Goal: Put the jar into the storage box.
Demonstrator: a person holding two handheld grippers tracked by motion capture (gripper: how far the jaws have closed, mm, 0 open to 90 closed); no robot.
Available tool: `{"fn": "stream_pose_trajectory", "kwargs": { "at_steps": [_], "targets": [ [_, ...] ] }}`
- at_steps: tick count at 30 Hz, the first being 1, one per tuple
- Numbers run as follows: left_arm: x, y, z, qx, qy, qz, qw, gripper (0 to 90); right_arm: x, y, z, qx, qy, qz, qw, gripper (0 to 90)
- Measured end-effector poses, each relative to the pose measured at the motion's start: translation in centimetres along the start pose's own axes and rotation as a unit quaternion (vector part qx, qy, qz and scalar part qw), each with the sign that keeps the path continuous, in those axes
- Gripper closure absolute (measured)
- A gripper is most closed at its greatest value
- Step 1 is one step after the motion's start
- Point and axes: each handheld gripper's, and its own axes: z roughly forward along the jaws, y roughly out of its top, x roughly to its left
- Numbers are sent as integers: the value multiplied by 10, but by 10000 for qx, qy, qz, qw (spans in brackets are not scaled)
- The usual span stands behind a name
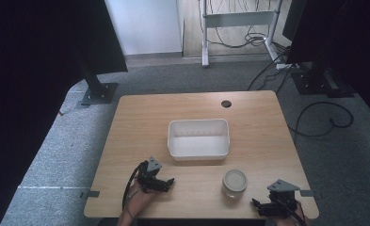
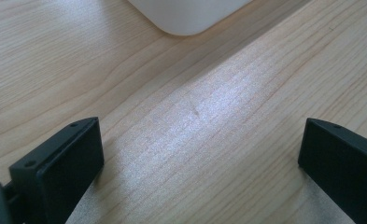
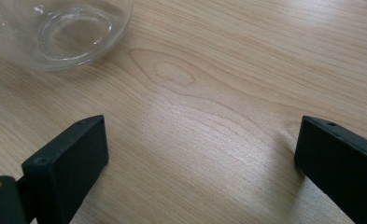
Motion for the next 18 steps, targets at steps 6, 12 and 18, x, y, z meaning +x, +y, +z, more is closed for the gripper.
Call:
{"fn": "stream_pose_trajectory", "kwargs": {
  "at_steps": [6,12,18],
  "targets": [
    [0,0,0,1,3,-1,10000,0,0,0,0,4,-30,20,10000,15],
    [0,0,0,0,3,-3,10000,0,1,0,1,29,41,-61,10000,0],
    [0,0,0,-1,3,-4,10000,0,1,0,0,30,63,-79,9999,6]
  ]
}}
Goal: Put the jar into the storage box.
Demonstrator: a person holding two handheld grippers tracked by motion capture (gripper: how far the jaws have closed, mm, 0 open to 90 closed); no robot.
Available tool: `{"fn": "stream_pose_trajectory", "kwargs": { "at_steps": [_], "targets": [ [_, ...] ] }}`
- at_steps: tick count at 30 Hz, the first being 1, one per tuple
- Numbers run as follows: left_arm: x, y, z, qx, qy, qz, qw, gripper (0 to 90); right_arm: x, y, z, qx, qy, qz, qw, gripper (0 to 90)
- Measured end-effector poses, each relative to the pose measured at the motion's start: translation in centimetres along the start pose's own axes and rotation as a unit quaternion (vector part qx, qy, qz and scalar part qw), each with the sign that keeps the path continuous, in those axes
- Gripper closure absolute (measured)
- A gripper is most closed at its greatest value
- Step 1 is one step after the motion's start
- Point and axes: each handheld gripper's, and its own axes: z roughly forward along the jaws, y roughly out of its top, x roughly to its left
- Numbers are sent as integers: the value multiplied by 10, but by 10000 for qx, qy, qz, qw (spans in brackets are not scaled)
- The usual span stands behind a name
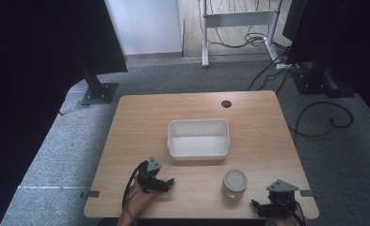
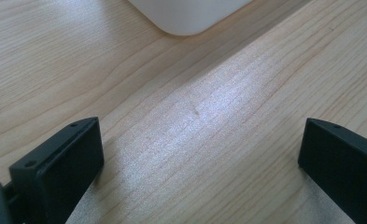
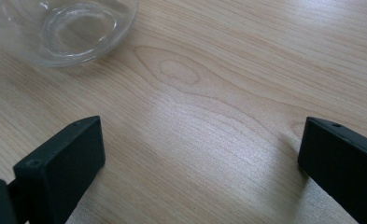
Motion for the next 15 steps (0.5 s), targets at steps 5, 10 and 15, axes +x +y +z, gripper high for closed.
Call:
{"fn": "stream_pose_trajectory", "kwargs": {
  "at_steps": [5,10,15],
  "targets": [
    [0,0,0,2,0,2,10000,0,0,0,0,-13,12,-20,10000,19],
    [0,0,0,1,0,1,10000,0,0,0,-1,-4,-7,13,10000,22],
    [0,0,0,1,0,1,10000,0,0,0,-2,5,-46,85,10000,33]
  ]
}}
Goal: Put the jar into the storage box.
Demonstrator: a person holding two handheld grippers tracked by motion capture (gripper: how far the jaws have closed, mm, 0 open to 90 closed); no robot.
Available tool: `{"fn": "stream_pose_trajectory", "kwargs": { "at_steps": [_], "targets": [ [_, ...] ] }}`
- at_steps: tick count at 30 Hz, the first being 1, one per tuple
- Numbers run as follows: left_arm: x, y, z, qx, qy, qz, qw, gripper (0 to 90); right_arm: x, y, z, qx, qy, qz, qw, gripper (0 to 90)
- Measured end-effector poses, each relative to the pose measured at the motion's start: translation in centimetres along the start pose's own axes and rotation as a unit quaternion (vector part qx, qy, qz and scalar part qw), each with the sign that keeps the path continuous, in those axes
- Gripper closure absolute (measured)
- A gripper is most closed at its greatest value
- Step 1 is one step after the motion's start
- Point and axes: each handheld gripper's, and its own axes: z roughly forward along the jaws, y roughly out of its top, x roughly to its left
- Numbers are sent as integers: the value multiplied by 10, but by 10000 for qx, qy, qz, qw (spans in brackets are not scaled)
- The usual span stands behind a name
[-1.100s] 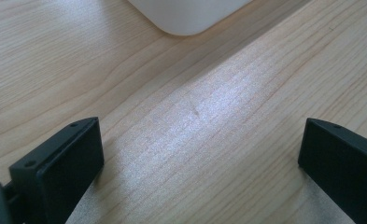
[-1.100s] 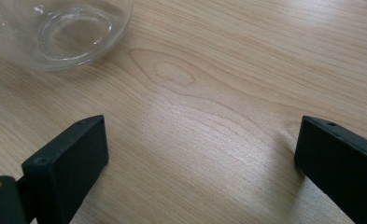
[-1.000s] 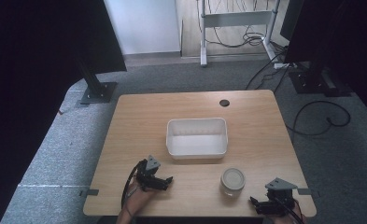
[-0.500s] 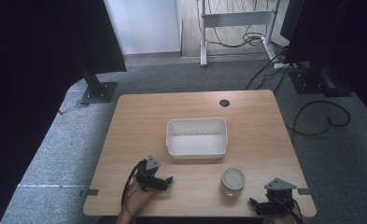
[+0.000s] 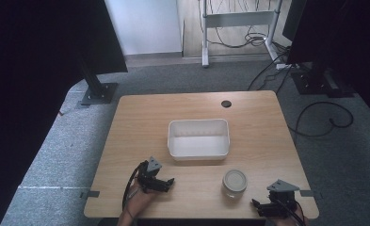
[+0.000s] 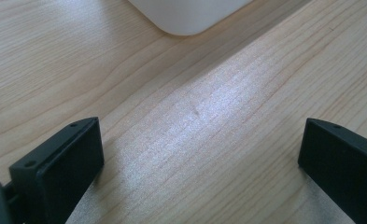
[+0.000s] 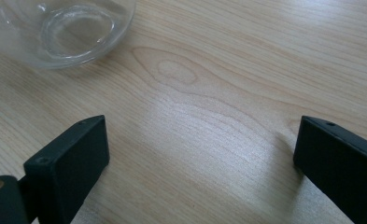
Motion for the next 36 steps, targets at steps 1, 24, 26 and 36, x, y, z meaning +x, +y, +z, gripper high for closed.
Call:
{"fn": "stream_pose_trajectory", "kwargs": {
  "at_steps": [1,24,26,36],
  "targets": [
    [0,0,0,0,0,0,10000,0,0,0,0,4,12,33,10000,35],
    [0,0,0,0,0,1,10000,0,10,14,-11,-275,133,29,9995,41],
    [0,0,0,1,0,1,10000,0,10,16,-11,-287,158,41,9995,41],
    [0,0,0,1,0,0,10000,0,16,25,-14,-419,218,-44,9989,42]
  ]
}}
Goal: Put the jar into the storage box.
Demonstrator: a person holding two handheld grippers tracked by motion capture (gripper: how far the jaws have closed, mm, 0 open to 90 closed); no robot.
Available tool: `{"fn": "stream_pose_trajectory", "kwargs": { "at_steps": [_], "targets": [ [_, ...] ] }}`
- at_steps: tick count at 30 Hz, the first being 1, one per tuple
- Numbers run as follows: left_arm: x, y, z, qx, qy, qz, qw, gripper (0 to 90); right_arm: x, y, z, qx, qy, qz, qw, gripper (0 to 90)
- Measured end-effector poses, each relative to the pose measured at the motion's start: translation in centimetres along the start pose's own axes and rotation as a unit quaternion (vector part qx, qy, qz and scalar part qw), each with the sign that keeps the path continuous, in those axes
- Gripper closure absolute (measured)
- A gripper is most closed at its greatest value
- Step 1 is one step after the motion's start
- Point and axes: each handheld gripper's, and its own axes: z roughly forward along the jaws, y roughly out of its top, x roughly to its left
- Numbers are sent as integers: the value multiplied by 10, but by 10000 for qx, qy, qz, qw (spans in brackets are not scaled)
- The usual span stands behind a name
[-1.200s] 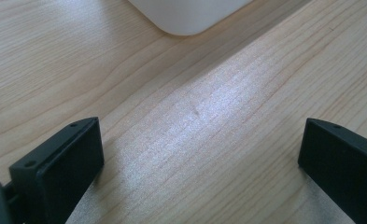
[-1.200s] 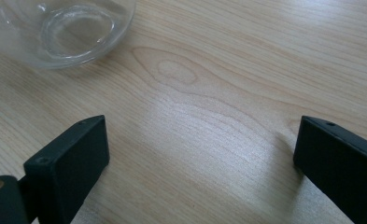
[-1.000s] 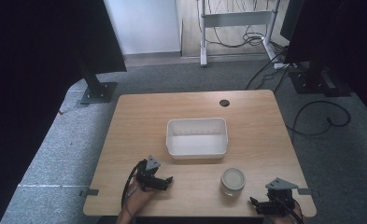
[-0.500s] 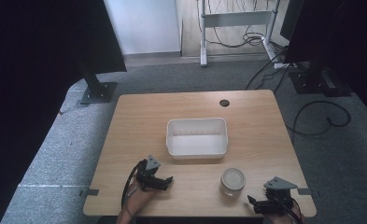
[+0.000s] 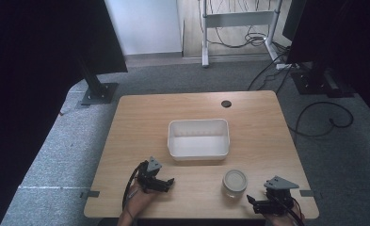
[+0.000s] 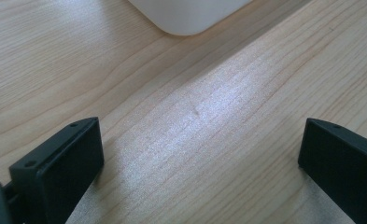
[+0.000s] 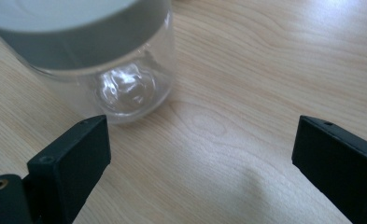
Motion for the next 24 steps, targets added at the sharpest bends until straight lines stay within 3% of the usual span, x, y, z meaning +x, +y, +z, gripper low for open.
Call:
{"fn": "stream_pose_trajectory", "kwargs": {
  "at_steps": [24],
  "targets": [
    [0,0,0,0,0,0,10000,0,19,18,7,-183,332,-450,9983,32]
  ]
}}
